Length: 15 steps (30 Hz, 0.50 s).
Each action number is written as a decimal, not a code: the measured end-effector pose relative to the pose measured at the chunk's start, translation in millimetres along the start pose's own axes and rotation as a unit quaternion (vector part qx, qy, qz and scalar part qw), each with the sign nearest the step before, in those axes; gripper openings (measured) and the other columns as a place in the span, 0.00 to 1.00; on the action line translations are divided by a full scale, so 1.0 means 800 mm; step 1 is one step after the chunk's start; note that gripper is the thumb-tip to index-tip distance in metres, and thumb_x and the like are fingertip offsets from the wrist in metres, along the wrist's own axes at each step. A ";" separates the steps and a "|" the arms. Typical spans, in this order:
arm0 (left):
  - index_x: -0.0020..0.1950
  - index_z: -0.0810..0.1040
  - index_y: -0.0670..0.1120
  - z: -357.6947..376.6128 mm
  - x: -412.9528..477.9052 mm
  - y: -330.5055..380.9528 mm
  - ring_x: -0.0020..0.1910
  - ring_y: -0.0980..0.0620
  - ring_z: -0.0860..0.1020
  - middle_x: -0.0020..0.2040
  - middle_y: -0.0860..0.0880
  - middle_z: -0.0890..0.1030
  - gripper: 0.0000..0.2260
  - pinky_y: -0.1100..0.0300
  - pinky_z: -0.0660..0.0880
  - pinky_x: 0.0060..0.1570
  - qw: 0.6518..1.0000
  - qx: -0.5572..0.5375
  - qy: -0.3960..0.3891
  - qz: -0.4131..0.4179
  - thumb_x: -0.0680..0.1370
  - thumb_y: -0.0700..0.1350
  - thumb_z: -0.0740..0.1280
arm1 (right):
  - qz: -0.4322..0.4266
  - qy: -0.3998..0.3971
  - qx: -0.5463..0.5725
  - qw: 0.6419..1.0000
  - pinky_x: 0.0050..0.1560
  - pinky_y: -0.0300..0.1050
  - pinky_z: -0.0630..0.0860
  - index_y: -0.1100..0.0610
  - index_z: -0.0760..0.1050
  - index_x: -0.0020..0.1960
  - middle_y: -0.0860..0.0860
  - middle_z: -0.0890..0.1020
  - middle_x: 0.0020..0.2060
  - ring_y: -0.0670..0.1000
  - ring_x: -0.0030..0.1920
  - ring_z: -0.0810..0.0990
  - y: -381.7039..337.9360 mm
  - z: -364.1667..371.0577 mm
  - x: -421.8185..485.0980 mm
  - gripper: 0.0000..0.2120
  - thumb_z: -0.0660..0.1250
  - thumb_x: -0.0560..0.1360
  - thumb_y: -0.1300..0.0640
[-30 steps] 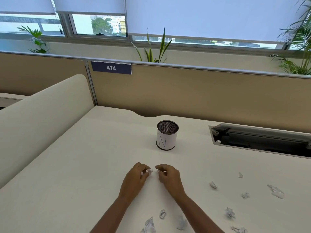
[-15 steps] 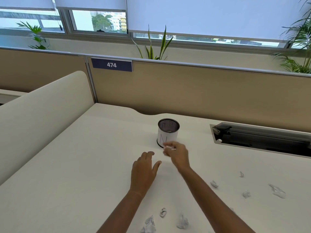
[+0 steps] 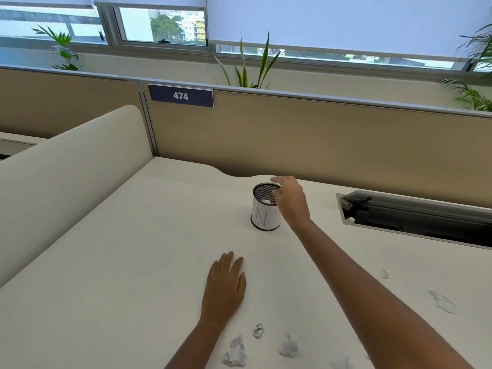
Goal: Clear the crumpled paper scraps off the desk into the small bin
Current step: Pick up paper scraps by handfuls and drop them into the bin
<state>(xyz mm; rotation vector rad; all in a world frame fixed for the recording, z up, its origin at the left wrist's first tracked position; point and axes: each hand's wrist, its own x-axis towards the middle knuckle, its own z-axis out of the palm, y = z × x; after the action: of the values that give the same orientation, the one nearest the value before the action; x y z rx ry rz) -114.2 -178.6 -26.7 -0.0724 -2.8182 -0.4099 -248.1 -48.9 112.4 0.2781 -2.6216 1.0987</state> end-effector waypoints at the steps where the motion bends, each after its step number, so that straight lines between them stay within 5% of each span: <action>1: 0.51 0.83 0.46 0.000 0.000 0.000 0.50 0.47 0.84 0.52 0.44 0.84 0.19 0.52 0.81 0.47 1.000 0.007 -0.002 -0.004 0.71 0.48 0.56 | -0.001 0.004 0.004 1.000 0.52 0.46 0.70 0.61 0.74 0.58 0.59 0.75 0.58 0.58 0.55 0.76 0.005 0.000 -0.009 0.16 0.59 0.73 0.70; 7: 0.51 0.84 0.46 -0.001 -0.002 -0.001 0.51 0.47 0.84 0.52 0.45 0.85 0.19 0.53 0.81 0.47 1.000 0.005 -0.003 -0.016 0.71 0.47 0.55 | 0.010 -0.008 0.031 0.999 0.52 0.46 0.72 0.60 0.76 0.53 0.58 0.78 0.54 0.56 0.51 0.78 0.045 0.005 -0.095 0.11 0.62 0.73 0.68; 11: 0.50 0.84 0.47 -0.008 -0.017 -0.001 0.50 0.51 0.84 0.52 0.48 0.85 0.19 0.57 0.80 0.46 1.000 -0.010 0.013 -0.010 0.71 0.45 0.55 | 0.022 -0.087 0.045 0.995 0.56 0.50 0.75 0.59 0.77 0.53 0.56 0.80 0.51 0.54 0.52 0.79 0.077 0.005 -0.166 0.08 0.64 0.75 0.59; 15: 0.52 0.83 0.45 -0.004 -0.037 -0.008 0.51 0.51 0.84 0.53 0.48 0.85 0.19 0.59 0.64 0.61 0.999 -0.009 0.044 -0.029 0.72 0.44 0.54 | 0.028 -0.181 0.042 0.982 0.50 0.27 0.66 0.55 0.76 0.54 0.47 0.78 0.49 0.43 0.51 0.75 0.093 -0.009 -0.216 0.40 0.46 0.65 0.25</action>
<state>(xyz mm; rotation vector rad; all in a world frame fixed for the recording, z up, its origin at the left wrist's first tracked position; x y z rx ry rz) -85.3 -186.2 -34.2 0.0228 -2.7350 -0.4401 -105.4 19.1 9.9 0.4651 -2.9164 1.2865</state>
